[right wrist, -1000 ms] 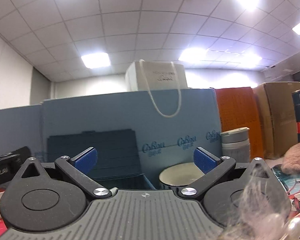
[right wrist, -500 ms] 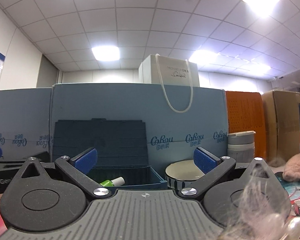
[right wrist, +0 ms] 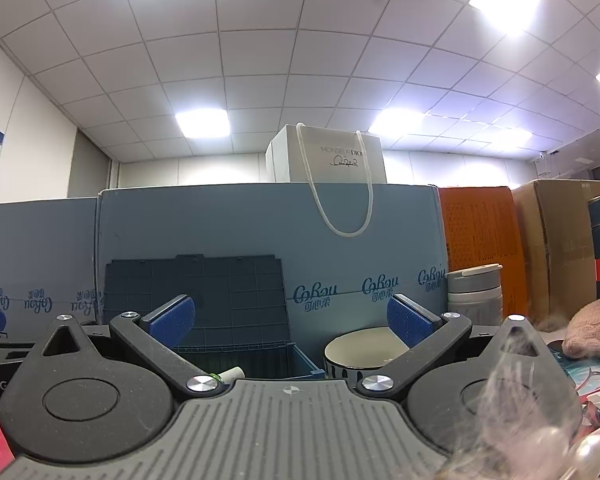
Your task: Organize rigid objects
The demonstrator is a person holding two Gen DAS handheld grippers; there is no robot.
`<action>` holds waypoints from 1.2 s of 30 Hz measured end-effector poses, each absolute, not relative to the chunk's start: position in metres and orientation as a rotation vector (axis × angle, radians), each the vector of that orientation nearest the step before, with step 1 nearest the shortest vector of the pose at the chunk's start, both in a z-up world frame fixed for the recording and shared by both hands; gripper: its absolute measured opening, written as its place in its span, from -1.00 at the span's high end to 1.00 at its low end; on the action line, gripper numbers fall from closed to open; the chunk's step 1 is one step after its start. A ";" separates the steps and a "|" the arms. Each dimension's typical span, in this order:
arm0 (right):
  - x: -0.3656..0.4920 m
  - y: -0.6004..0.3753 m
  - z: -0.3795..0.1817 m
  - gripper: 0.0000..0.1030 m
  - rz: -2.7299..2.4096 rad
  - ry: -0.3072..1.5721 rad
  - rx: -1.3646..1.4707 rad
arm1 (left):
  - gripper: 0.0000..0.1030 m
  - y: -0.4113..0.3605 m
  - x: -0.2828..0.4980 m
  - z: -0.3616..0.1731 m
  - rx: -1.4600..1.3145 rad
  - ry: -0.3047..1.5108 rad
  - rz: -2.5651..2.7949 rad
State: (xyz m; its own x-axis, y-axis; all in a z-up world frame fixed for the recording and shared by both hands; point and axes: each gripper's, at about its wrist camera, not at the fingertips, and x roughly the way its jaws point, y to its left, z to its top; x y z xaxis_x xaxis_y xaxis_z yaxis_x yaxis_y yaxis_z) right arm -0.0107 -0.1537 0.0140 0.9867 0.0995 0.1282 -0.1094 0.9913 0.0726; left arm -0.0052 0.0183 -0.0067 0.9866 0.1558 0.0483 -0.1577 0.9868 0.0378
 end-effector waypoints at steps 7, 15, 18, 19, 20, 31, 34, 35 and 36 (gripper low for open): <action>-0.010 -0.154 0.014 -1.00 0.110 -0.121 0.081 | -1.00 0.019 -0.006 -0.007 0.041 -0.036 0.152; -0.010 -0.154 0.014 -1.00 0.115 -0.120 0.080 | -1.00 0.018 -0.006 -0.006 0.044 -0.033 0.147; -0.011 -0.154 0.014 -1.00 0.116 -0.121 0.079 | -1.00 0.018 -0.006 -0.006 0.045 -0.032 0.145; -0.011 -0.154 0.014 -1.00 0.115 -0.122 0.080 | -1.00 0.018 -0.006 -0.006 0.045 -0.033 0.146; -0.011 -0.154 0.014 -1.00 0.115 -0.122 0.080 | -1.00 0.018 -0.006 -0.006 0.045 -0.033 0.145; -0.011 -0.154 0.014 -1.00 0.115 -0.122 0.079 | -1.00 0.017 -0.006 -0.007 0.048 -0.031 0.142; -0.011 -0.154 0.014 -1.00 0.115 -0.122 0.079 | -1.00 0.017 -0.006 -0.007 0.049 -0.030 0.140; -0.011 -0.154 0.014 -1.00 0.115 -0.122 0.080 | -1.00 0.017 -0.006 -0.007 0.049 -0.030 0.141; -0.011 -0.154 0.014 -1.00 0.115 -0.123 0.080 | -1.00 0.017 -0.007 -0.007 0.050 -0.030 0.140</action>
